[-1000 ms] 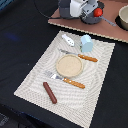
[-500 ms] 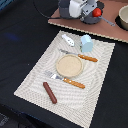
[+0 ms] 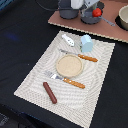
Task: Interact with the objects in diverse but meaningful ways.
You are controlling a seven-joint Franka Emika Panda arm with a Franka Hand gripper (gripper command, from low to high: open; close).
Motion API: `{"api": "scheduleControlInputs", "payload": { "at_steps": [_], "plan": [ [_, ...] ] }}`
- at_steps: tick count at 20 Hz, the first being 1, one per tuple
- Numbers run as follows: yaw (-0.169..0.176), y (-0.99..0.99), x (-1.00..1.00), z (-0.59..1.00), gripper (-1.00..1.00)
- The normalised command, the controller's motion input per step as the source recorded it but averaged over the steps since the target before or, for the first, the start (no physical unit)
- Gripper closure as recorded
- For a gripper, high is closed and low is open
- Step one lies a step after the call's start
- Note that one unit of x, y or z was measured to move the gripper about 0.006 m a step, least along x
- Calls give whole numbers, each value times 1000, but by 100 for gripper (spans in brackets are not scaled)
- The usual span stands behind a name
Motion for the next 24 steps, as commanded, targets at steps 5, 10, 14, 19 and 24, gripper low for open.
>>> {"api": "scheduleControlInputs", "payload": {
  "at_steps": [5,10,14,19,24],
  "plan": [
    [-31,-739,-220,306,-100],
    [-11,-811,-270,-131,-100],
    [0,-747,-243,-306,-100],
    [3,-333,-307,-365,-100],
    [43,-9,-330,-276,-100]
  ]
}}
